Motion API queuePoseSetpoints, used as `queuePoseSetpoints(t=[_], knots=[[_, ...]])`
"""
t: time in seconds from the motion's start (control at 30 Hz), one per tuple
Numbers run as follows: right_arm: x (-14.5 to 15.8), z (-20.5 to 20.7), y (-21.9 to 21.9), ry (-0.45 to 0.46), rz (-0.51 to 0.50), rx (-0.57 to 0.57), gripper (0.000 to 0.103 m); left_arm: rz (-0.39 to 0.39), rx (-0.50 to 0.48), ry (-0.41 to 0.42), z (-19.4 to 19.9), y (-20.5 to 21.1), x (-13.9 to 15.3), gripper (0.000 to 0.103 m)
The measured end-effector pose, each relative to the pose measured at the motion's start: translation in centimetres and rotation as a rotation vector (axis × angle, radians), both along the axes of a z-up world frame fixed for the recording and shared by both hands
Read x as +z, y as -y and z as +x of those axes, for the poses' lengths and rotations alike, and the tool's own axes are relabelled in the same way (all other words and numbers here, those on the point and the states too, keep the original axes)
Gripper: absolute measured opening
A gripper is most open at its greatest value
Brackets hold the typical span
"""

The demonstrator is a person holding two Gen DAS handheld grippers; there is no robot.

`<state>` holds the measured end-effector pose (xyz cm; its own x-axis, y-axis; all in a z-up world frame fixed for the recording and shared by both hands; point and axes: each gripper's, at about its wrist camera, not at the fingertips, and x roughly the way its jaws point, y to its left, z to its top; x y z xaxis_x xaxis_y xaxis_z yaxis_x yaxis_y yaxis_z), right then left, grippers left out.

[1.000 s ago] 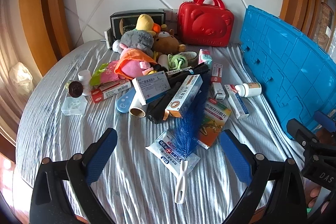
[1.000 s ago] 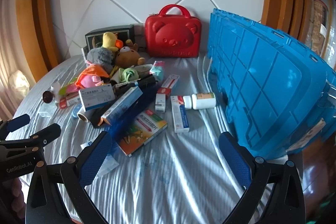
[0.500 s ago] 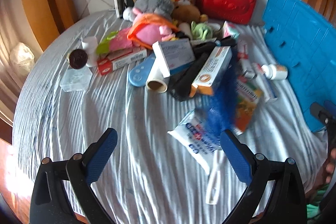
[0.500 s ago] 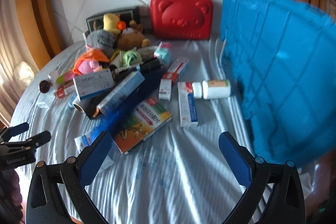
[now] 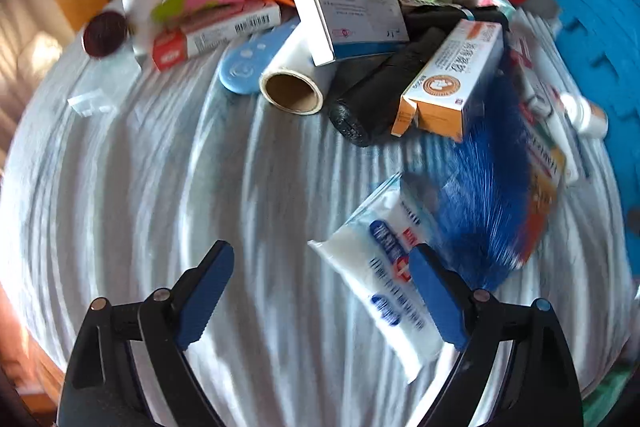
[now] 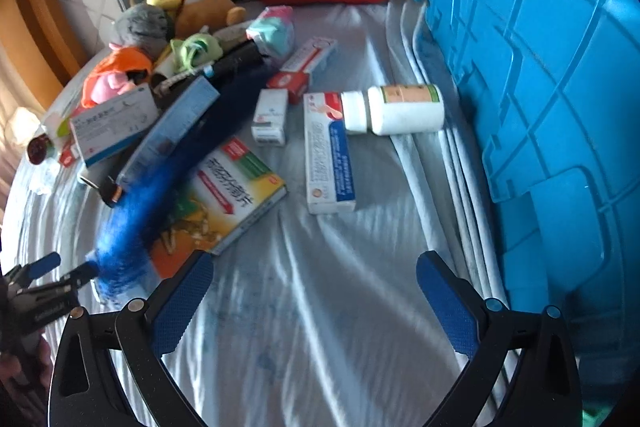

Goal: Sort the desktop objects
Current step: 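Grasp the white wet-wipes packet with left tool while right grasps the foot-cream box, then lift and carry both held items over the blue bin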

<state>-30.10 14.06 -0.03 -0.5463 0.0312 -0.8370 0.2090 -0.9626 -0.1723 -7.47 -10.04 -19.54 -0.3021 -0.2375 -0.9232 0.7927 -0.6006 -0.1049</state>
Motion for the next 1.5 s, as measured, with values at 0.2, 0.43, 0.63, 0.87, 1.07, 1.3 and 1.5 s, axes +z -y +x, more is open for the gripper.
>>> queuePoseSetpoints(t=[0.2, 0.43, 0.63, 0.87, 1.07, 1.3, 1.5], knots=[[-2.2, -2.7, -0.6, 0.064, 0.049, 0.019, 0.103, 0.081, 0.072, 0.029, -2.7, -0.6, -1.4, 0.09], [-3.1, -7.5, -0.4, 0.072, 0.051, 0.025, 0.073, 0.036, 0.045, 0.093, -4.4, -2.3, -1.7, 0.07], [-3.8, -11.0, 0.0, 0.084, 0.026, 0.02, 0.067, -0.007, 0.072, 0.116, -2.2, -1.0, -0.9, 0.057], [-5.4, -13.9, 0.9, 0.108, 0.057, 0.01, 0.039, -0.112, 0.126, 0.083, -0.8, 1.0, 1.9, 0.057], [-2.5, -11.2, 2.0, 0.049, 0.073, 0.034, 0.038, -0.169, 0.077, 0.024, -1.6, 0.7, 5.1, 0.057], [5.1, -2.5, 4.4, -0.089, 0.013, 0.131, 0.038, -0.255, 0.009, -0.111, -1.6, -0.7, 11.1, 0.057], [13.2, 2.7, 5.7, -0.285, -0.02, 0.182, 0.038, -0.362, -0.102, -0.258, -3.6, -4.4, 18.3, 0.057]])
